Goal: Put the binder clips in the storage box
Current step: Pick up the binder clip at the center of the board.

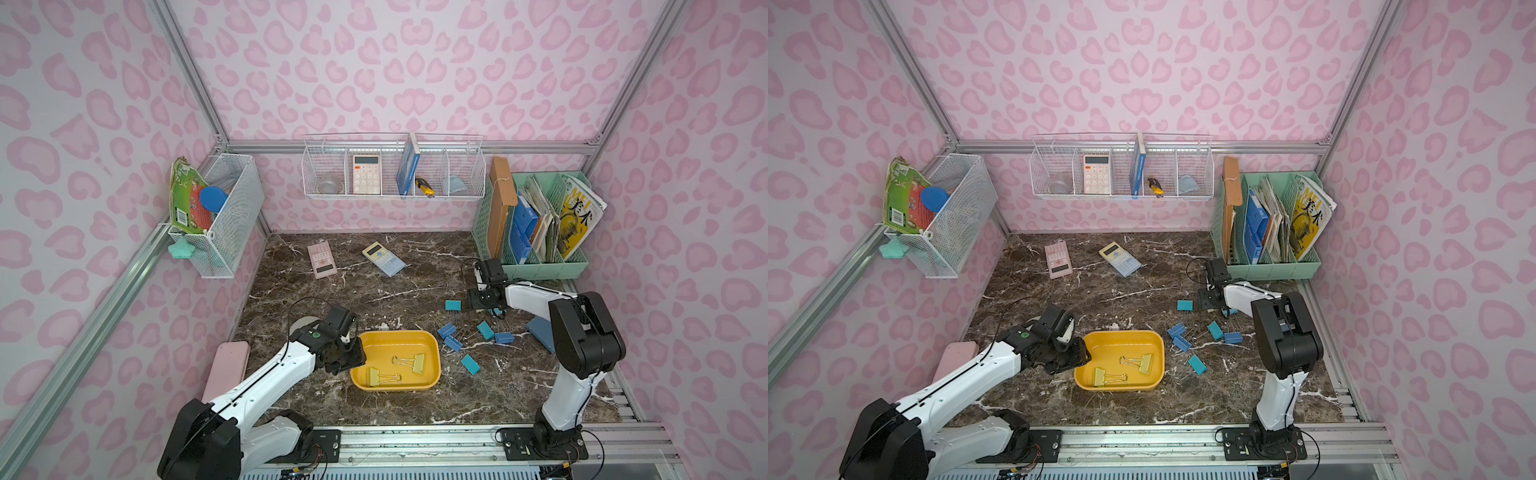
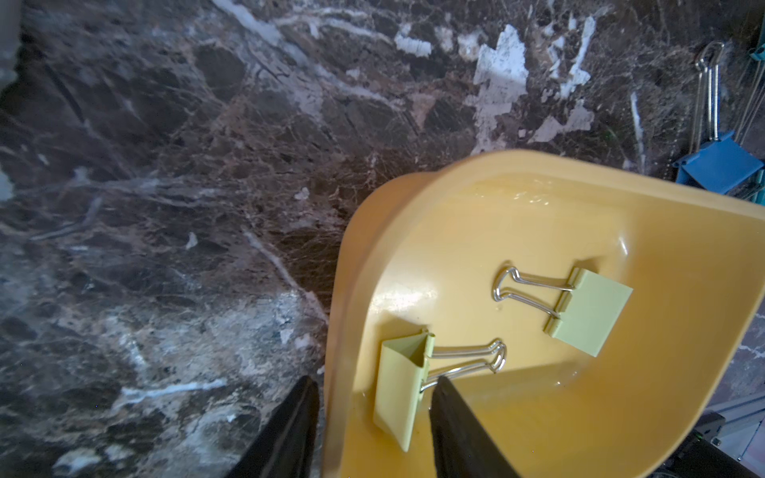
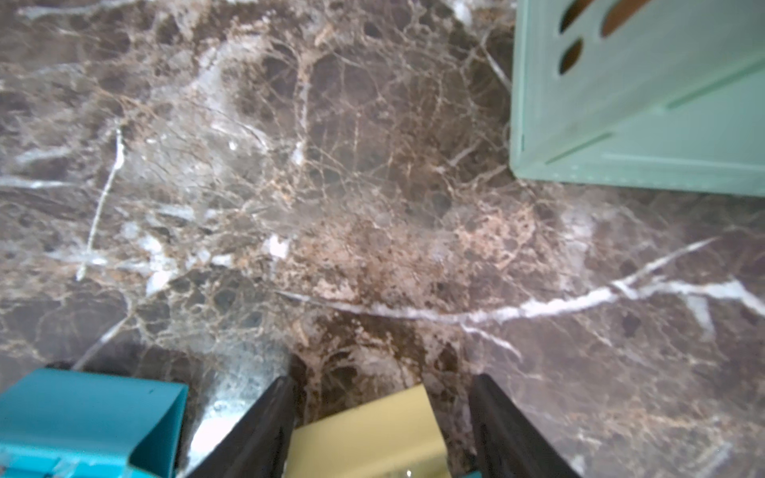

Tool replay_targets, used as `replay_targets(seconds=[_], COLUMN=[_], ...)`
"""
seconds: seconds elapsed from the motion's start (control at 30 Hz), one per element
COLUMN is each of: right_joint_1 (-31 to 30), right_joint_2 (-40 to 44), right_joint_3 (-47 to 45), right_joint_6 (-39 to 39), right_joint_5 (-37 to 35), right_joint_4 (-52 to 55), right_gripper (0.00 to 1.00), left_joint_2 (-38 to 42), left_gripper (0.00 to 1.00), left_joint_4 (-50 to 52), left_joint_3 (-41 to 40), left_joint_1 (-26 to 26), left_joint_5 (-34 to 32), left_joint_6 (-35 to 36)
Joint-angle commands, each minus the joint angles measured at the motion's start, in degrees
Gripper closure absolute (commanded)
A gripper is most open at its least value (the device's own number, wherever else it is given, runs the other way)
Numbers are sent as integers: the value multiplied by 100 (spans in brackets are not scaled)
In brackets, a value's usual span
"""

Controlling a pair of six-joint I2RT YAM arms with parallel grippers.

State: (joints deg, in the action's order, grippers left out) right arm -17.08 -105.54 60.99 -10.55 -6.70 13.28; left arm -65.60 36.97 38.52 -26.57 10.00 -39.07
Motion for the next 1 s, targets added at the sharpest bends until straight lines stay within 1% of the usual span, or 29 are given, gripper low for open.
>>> replay_targets(seconds=[0.0, 0.07, 0.17, 0.33, 0.4, 0.63, 0.97], right_joint_1=[11, 7, 12, 18, 19, 16, 24], right_joint_2=[50, 68, 112, 7, 24, 86, 153], right_joint_3=[-95, -139, -253, -274, -279, -228, -56], right_joint_6=[3, 21, 78, 83, 58, -38, -112], right_joint_5=[49, 29, 192, 225, 257, 210, 30], right_joint_4=[360, 351, 249, 194, 149, 166, 230], right_gripper=[28, 28, 29, 44, 48, 60, 64], left_joint_2=[21, 13, -5, -5, -5, -5, -31], left_gripper=[51, 51, 51, 51, 51, 51, 51], left_joint_4=[62, 63, 64, 73, 73, 82, 82], left_joint_3=[41, 41, 41, 50, 48, 54, 53], left_joint_1=[2, 2, 2, 0, 2, -2, 2], left_joint_5=[-51, -50, -51, -71, -73, -94, -103], left_joint_6=[-4, -4, -4, -4, -4, -4, -4])
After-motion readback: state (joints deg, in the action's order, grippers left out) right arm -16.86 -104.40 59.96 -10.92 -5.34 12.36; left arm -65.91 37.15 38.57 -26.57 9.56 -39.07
